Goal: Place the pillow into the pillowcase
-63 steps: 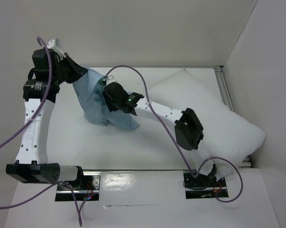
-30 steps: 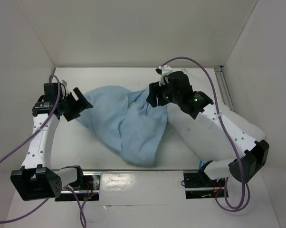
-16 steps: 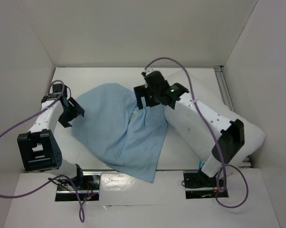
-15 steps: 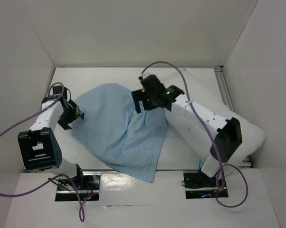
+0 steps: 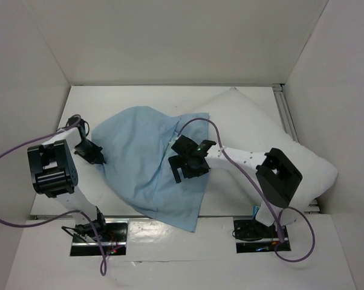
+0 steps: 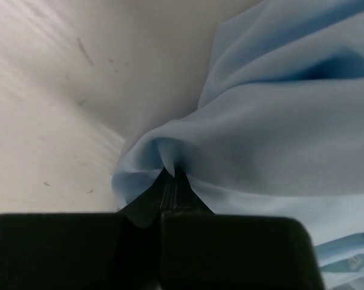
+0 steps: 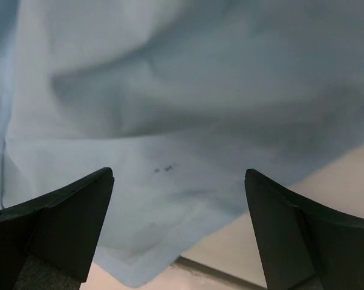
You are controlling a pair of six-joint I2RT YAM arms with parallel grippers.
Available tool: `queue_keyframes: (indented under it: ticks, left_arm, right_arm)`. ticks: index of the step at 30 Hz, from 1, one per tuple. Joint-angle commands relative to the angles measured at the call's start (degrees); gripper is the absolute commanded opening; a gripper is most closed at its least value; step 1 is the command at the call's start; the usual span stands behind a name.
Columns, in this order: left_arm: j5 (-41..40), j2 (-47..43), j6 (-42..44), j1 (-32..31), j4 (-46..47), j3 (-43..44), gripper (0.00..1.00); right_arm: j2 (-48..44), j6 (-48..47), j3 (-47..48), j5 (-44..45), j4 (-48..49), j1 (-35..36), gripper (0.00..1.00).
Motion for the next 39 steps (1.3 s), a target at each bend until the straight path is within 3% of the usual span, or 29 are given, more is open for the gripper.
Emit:
queue_keyframes:
  ticks: [1,2,6,9,11,13,16,22,23,24,25,27,28,30,31,32,34,39]
  left_arm:
    - [4.48,2.13,-0.55,-0.03,1.71,3.63,0.00]
    - [5.00,2.14,0.05,-0.03,1.71,4.60,0.00]
    - [5.71,1.61,0.06,-0.03,0.39,14.24,0.00]
    - [8.17,1.61,1.11,-0.03,-1.01,22.16,0.00]
    - [8.17,2.40,1.12,-0.03,-3.29,32.17,0.00]
    - [6.34,3.01,1.12,-0.03,-6.72,40.59,0.00]
    - [0.80,1.44,1.64,-0.03,-8.49,44.86,0.00]
    - [-4.04,0.73,2.34,1.11,-8.49,39.34,0.00]
    - [-4.04,1.51,2.35,1.11,-8.49,37.76,0.06]
    - [-3.09,2.04,3.82,1.11,-8.49,37.14,0.37]
    - [-2.38,2.05,4.45,1.11,-8.49,36.52,0.62]
    - [-2.37,1.53,5.94,1.11,-8.49,35.90,0.92]
    - [-3.07,0.48,7.60,0.42,-8.49,35.90,1.00]
    - [-6.05,-1.46,8.93,-1.52,-8.49,36.42,1.00]
    - [-7.11,-2.69,9.55,-2.48,-8.49,36.43,1.00]
    - [-8.16,-5.22,10.34,-4.84,-8.49,36.43,1.00]
    - [-9.75,-7.70,10.34,-7.31,-7.97,35.03,1.00]
    - [-9.15,-12.80,9.82,-16.80,-6.56,29.23,0.98]
  right_arm:
    - [3.28,1.86,-0.35,-2.49,9.56,0.50,0.95]
    - [5.29,1.86,0.26,-3.01,10.26,0.50,0.93]
    - [8.99,1.86,2.02,-3.02,14.04,0.50,0.63]
    - [13.63,0.45,6.84,-5.47,16.60,-2.91,0.26]
    - [16.37,-1.47,13.60,-6.01,16.25,-5.02,0.00]
    - [19.89,-2.71,18.17,-4.87,13.63,-5.73,0.00]
    - [21.82,-4.12,23.11,-4.34,11.68,-5.74,0.00]
    - [20.96,-2.02,15.13,-6.45,12.99,-3.55,0.00]
    - [19.99,-2.01,14.16,-6.45,12.38,-2.93,0.00]
    - [18.59,-1.40,12.76,-4.88,11.86,-1.62,0.00]
    - [16.75,-0.53,12.74,-1.21,11.24,-1.00,0.00]
    - [9.99,0.09,12.04,2.76,9.05,-0.46,0.00]
    - [7.62,0.62,12.04,4.35,7.99,-0.46,0.18]
    - [1.55,0.63,12.74,9.00,4.32,-1.42,0.44]
    - [-0.21,0.63,13.79,10.85,2.99,-2.47,0.75]
    - [-2.75,0.02,14.67,15.30,1.76,-3.01,0.84]
    - [-3.39,-1.38,18.43,20.95,-4.39,-5.11,0.95]
    - [4.83,-1.40,25.57,41.08,-16.79,-10.30,1.00]
